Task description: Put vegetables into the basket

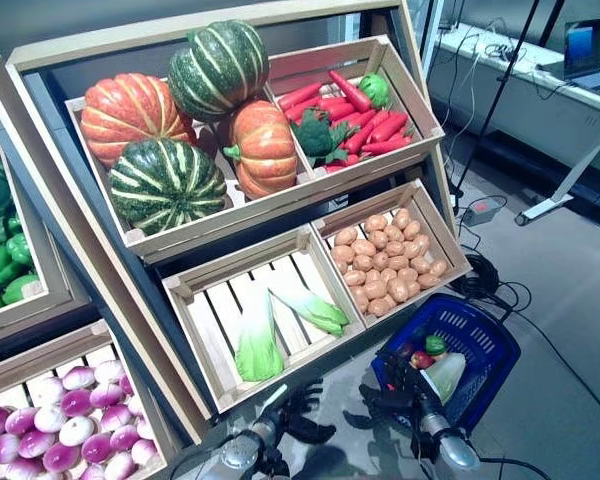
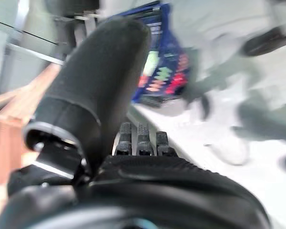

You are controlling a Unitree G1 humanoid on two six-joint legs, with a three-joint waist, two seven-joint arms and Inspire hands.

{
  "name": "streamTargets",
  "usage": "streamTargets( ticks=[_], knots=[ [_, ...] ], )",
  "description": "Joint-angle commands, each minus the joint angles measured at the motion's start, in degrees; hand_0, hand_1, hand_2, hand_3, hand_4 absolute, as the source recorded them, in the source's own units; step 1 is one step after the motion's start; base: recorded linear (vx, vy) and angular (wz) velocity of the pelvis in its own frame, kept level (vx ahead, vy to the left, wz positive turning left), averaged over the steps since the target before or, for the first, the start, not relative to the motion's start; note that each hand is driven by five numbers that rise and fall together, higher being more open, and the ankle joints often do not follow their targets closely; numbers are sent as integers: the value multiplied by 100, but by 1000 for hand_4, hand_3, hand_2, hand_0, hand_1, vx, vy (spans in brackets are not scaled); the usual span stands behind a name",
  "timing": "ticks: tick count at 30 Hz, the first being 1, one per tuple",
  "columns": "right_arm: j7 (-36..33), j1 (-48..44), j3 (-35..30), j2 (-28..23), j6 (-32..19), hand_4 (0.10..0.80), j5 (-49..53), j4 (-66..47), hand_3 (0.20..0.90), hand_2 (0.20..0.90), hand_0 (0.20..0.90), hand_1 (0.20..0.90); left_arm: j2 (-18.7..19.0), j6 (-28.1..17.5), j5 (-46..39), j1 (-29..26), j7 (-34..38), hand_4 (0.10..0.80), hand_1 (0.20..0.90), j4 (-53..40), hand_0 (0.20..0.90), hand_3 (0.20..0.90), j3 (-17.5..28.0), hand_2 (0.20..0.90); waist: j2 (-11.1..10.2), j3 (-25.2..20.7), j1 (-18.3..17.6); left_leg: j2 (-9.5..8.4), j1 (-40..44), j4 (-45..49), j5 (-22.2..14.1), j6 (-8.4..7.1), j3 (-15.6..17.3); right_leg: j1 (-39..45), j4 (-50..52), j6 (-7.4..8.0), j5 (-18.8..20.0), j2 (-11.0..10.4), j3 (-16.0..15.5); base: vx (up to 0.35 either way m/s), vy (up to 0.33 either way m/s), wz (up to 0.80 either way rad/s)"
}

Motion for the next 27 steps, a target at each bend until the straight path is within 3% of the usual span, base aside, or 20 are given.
streamTargets(
  ticks=[1, 4, 5, 9, 12, 13, 15, 17, 19, 27],
  knots=[
    [-74, -538, -141, -42, -222, 800, 266, -737, 900, 900, 900, 900, 87, -1203, -387, -842, 395, 800, 900, -642, 900, 900, 105, 900, -74, 441, 58, -72, 44, 8, -281, 114, 159, -279, 5, -304, 369, -210, 197, -71, 42, 2],
    [-207, -625, -149, -166, -264, 800, 304, -937, 900, 900, 900, 900, 332, -1576, -604, -1125, 809, 800, 900, -1545, 900, 900, 286, 900, -26, 664, 100, -92, -215, 8, -241, 113, 101, -504, 5, -336, 390, -225, 192, -128, 46, 2],
    [-327, -683, -150, -199, -328, 800, 288, -938, 900, 900, 900, 900, 369, -1885, -440, -1273, 1216, 800, 900, -1748, 900, 900, 378, 900, -17, 746, 111, -95, -311, 8, -223, 107, 69, -586, 5, -351, 394, -224, 192, -60, 27, 10],
    [-515, -797, -115, -258, -321, 800, 387, -1031, 900, 900, 900, 900, 359, -1925, 32, -1556, 2281, 800, 900, -1863, 900, 900, 522, 900, -22, 864, 93, -94, -420, 8, -204, 91, 29, -720, 48, -370, 380, -220, 216, -28, 39, 8],
    [-719, -1071, -67, -348, -291, 800, 312, -1115, 900, 900, 900, 900, 286, -1609, 796, -2019, 3801, 800, 900, -1532, 900, 900, 685, 900, -14, 1078, 18, -57, -554, 12, -68, 40, 29, -1005, 296, -410, 314, -238, 269, -72, 81, -5],
    [-738, -1162, -52, -367, -278, 800, 325, -1137, 900, 900, 900, 900, 250, -1590, 825, -2162, 4017, 800, 900, -1391, 900, 900, 737, 900, -17, 1160, -4, -52, -633, 106, -46, 23, 29, -1102, 428, -423, 287, -261, 276, -139, 103, -7],
    [-704, -1515, -2, -474, -319, 800, 507, -1206, 900, 900, 900, 900, 292, -1397, 1382, -2766, 5266, 800, 900, -923, 900, 900, 984, 900, -58, 1566, -92, -30, -1213, 817, -66, -37, 1, -1691, 1268, -471, 97, -355, 340, -197, 110, -11],
    [-690, -1589, 24, -494, -337, 800, 574, -1245, 900, 900, 900, 900, 338, -1270, 1436, -2941, 5537, 800, 900, -793, 900, 900, 1024, 900, -88, 1677, -115, -20, -1453, 1117, -90, -55, -27, -1953, 1631, -481, 9, -379, 400, -132, 42, -6],
    [-526, -1691, 115, -585, -292, 800, 819, -1408, 900, 900, 900, 900, 564, -914, 1437, -3337, 6163, 800, 900, -559, 900, 900, 1157, 900, -235, 1953, -170, 34, -2162, 2086, -322, -69, -59, -2652, 2574, -532, -307, -453, 549, -141, 29, 4],
    [-452, -1900, 259, -803, 22, 800, 849, -1651, 900, 900, 900, 900, 1016, -211, 971, -4033, 6596, 800, 900, -474, 900, 900, 1428, 900, -382, 2237, -217, 71, -3678, 3683, -915, 83, -181, -4129, 4212, -667, -887, -591, 882, -61, 75, 7]
  ],
)
